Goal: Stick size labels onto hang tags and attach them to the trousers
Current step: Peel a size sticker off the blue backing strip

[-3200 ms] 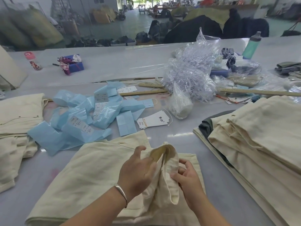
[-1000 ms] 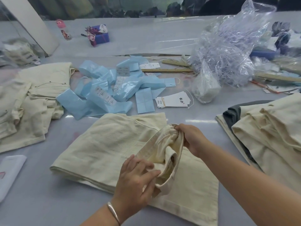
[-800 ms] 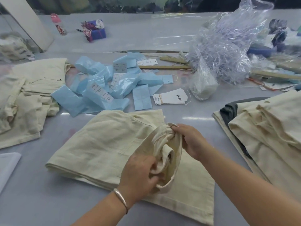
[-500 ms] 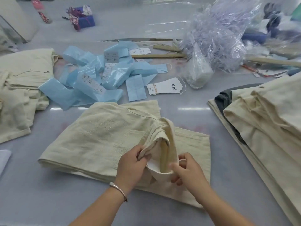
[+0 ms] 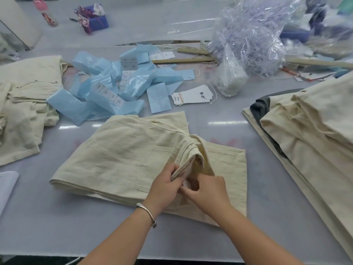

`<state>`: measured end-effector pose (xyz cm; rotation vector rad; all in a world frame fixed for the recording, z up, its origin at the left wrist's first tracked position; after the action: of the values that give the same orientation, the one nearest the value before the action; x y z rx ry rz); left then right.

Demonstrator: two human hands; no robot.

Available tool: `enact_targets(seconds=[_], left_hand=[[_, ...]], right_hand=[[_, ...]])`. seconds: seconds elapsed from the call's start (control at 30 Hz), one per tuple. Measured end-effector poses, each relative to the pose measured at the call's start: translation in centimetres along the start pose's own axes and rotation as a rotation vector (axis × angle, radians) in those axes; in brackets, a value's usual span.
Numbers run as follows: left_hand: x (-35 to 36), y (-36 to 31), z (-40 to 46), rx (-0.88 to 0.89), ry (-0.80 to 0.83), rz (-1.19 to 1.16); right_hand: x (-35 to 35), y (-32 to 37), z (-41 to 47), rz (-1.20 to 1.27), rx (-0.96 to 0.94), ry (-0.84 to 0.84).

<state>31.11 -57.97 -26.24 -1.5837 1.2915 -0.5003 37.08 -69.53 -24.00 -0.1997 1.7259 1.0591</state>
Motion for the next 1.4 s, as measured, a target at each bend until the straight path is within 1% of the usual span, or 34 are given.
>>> enact_targets(seconds=[0.1,0.13,0.23,0.3,0.4,0.5,0.7,0.9,1.07,1.17,1.33,1.4], left_hand=[[0.1,-0.1,-0.1,0.025,-0.006,0.026],[0.1,-0.1,-0.2,0.029,-0.013,0.037],[0.0,-0.2,-0.3,0.030,-0.025,0.058],[0.1,-0.2,-0.3,0.036,-0.033,0.067],[0.1,-0.3,-0.5,0.040,-0.049,0.111],[0.1,-0.4,-0.8,0.042,-0.080,0.181],[0.3,-0.3,-0.9,0.023,-0.153,0.133],[0.3,0.0,-0.8,0.018,-0.186,0.167],[0.2,0.1,-0.8,-0.001,-0.207,0.163],[0.3,0.1,-0.9,-0.007,-0.208,0.162],[0.3,0.0,-1.0,-0.012,-0.206,0.163],[0.3,0.1,-1.0,-0.013,-0.207,0.175]], right_hand=[[0.4,-0.7,0.3,0.115,0.060,0.030],[0.4,-1.2,0.4,0.203,0.082,0.055],[0.2,-3.1,0.5,0.615,0.170,0.146],[-0.1,-4.2,0.3,0.744,0.194,0.191],[-0.2,-4.7,0.2,0.754,0.166,0.212],[-0.3,-5.1,-0.1,0.888,0.139,0.213],[-0.6,-5.9,-1.2,1.028,0.077,0.255],[-0.7,-6.4,-1.3,1.143,0.070,0.285],[-1.0,-6.2,-1.6,1.189,0.028,0.317],[-0.9,-6.4,-1.6,1.213,0.038,0.341],[-1.1,-6.6,-1.6,1.252,0.059,0.319],[-1.4,-6.4,-1.5,1.238,0.072,0.282]])
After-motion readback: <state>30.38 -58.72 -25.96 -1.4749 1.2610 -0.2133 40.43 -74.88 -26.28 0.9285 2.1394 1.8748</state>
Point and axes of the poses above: each hand's wrist, its own z-axis towards the middle knuckle, its own x-axis out of the palm, y = z × x, the point moved 7 cm from there along z, towards the middle knuckle, and after that the axes turned 12 degrees about -x, right-handed, at the moved point
